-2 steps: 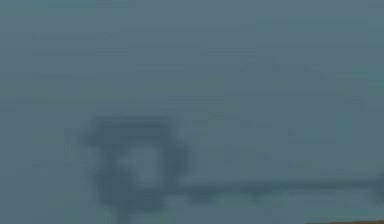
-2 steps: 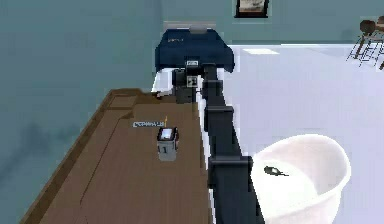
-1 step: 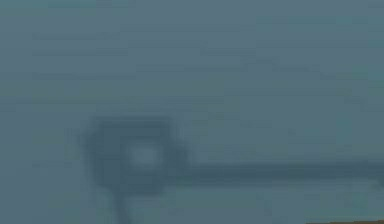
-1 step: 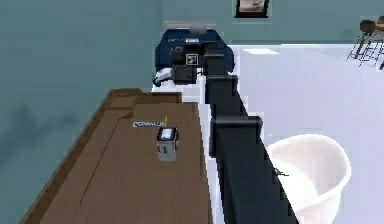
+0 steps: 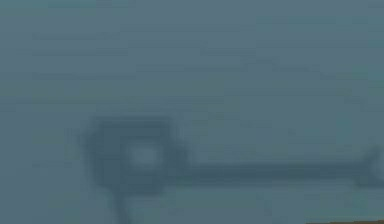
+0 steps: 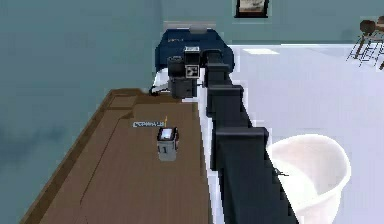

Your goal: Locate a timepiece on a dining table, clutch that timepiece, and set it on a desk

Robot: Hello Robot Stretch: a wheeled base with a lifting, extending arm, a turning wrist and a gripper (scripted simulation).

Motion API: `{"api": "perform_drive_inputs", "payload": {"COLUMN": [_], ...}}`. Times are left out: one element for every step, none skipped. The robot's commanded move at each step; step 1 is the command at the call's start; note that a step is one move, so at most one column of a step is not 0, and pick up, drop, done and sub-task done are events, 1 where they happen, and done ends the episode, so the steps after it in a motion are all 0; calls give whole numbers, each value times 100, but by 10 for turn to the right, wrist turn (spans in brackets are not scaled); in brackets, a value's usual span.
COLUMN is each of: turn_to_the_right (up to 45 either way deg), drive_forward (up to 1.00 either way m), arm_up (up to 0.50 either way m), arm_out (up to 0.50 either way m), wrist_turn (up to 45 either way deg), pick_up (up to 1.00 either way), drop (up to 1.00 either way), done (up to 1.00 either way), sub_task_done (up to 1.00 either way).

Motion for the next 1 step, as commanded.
{"api": "perform_drive_inputs", "payload": {"turn_to_the_right": [0], "drive_forward": [0], "arm_up": [0], "arm_out": [0], "wrist_turn": [0], "pick_up": [0], "drop": [0], "done": [100], "sub_task_done": [0]}}
